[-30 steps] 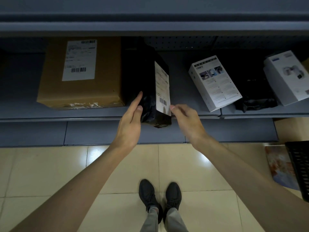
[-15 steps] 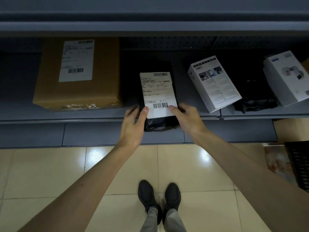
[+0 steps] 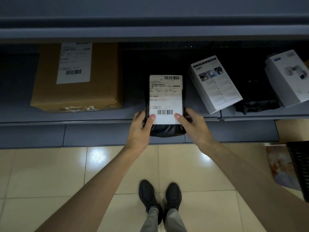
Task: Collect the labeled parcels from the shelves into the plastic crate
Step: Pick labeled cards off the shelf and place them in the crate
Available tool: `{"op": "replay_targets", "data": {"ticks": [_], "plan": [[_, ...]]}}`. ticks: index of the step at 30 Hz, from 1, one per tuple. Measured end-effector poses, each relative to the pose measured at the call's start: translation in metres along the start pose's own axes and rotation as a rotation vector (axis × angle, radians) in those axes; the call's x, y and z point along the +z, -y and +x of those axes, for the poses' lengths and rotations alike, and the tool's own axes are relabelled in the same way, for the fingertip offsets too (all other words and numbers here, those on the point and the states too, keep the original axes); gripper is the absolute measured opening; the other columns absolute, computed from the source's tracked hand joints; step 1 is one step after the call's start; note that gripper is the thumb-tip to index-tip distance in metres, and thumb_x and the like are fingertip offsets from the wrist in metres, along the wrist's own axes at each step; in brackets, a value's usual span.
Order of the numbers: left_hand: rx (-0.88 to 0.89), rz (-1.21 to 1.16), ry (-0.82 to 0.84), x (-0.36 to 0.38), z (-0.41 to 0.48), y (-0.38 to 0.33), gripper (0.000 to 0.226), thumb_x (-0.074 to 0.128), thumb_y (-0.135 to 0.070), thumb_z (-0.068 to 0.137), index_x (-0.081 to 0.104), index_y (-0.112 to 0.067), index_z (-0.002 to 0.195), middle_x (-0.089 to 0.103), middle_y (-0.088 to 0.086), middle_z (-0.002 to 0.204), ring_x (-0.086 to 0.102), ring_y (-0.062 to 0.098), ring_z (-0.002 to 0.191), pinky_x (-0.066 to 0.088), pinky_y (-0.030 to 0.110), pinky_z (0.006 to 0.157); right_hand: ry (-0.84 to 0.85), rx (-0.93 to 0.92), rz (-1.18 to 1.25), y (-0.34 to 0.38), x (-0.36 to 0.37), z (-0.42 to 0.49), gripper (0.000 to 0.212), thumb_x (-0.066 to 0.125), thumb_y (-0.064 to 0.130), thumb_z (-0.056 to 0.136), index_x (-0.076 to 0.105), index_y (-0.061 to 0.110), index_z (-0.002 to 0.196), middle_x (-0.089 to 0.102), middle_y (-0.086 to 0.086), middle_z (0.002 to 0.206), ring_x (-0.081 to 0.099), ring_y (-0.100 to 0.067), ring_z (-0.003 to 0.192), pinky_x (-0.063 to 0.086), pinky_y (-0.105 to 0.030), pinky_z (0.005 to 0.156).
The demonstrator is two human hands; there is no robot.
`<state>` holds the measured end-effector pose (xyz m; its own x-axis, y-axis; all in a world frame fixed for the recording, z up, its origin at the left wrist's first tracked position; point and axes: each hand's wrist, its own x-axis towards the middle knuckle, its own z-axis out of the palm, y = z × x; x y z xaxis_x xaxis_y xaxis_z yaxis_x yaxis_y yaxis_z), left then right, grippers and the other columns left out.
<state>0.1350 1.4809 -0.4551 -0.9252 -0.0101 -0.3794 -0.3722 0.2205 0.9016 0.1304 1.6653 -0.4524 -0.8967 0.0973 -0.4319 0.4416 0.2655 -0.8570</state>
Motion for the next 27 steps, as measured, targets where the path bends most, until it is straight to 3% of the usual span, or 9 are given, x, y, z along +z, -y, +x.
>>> {"op": "replay_targets", "data": {"ticks": [2,5,9,11,17,22,27], "plan": [[0.019,-0.037,-0.009,0.002,-0.004,0.003,0.035,0.052,-0.02,0.105,0.059,-0.012,0.138,0.052,0.005,0.129,0.058,-0.003,0.111,0.047,0.006,0.089,0.011,-0.016,0.013,-0.003,-0.001,-0.003,0.02,0.062,0.026,0.097,0.063,0.009,0.108,0.069,-0.002,0.112,0.066,-0.01,0.1,0.053,-0.018,0.081],[0.034,-0.074,-0.005,0.003,-0.008,0.006,0.035,0.052,-0.02,0.105,0.058,-0.015,0.14,0.054,0.005,0.134,0.055,0.01,0.124,0.048,0.012,0.096,0.019,-0.036,0.04,-0.007,-0.003,-0.005,0.021,0.063,0.026,0.096,0.065,0.015,0.114,0.069,0.002,0.115,0.065,-0.008,0.106,0.052,-0.021,0.09],[0.064,-0.091,0.02,0.003,-0.015,0.01,0.036,0.051,-0.021,0.106,0.056,-0.017,0.142,0.061,-0.002,0.137,0.054,0.009,0.13,0.046,0.024,0.109,0.049,-0.091,0.081,-0.012,-0.005,-0.012,0.018,0.062,0.021,0.097,0.064,0.026,0.114,0.07,0.004,0.117,0.063,-0.007,0.111,0.05,-0.024,0.097],[0.064,-0.116,0.021,0.004,-0.021,0.011,0.037,0.05,-0.017,0.106,0.054,-0.014,0.143,0.064,-0.006,0.135,0.056,0.007,0.13,0.044,0.023,0.109,0.08,-0.126,0.094,-0.014,-0.005,-0.017,0.024,0.06,0.018,0.098,0.061,0.032,0.118,0.069,0.006,0.121,0.062,-0.006,0.114,0.049,-0.023,0.098],[0.061,-0.171,0.019,0.005,-0.027,0.015,0.041,0.05,-0.011,0.105,0.051,-0.012,0.146,0.065,-0.009,0.134,0.058,0.0,0.125,0.045,0.013,0.101,0.094,-0.159,0.076,-0.022,-0.006,-0.02,0.038,0.059,0.015,0.099,0.055,0.016,0.136,0.067,0.005,0.127,0.058,-0.008,0.121,0.048,-0.031,0.105],[0.061,-0.194,0.021,0.005,-0.027,0.016,0.04,0.049,-0.008,0.105,0.051,-0.007,0.145,0.065,-0.008,0.133,0.059,0.0,0.124,0.045,0.011,0.098,0.086,-0.167,0.056,-0.025,-0.007,-0.019,0.043,0.06,0.015,0.098,0.052,0.016,0.14,0.066,0.003,0.129,0.057,-0.012,0.124,0.047,-0.039,0.107],[0.065,-0.18,0.02,0.005,-0.027,0.015,0.04,0.049,-0.006,0.105,0.05,-0.005,0.145,0.065,-0.007,0.132,0.059,-0.001,0.123,0.045,0.01,0.097,0.089,-0.16,0.054,-0.024,-0.007,-0.019,0.043,0.06,0.015,0.098,0.052,0.017,0.14,0.066,0.005,0.128,0.058,-0.008,0.122,0.048,-0.037,0.106]]}}
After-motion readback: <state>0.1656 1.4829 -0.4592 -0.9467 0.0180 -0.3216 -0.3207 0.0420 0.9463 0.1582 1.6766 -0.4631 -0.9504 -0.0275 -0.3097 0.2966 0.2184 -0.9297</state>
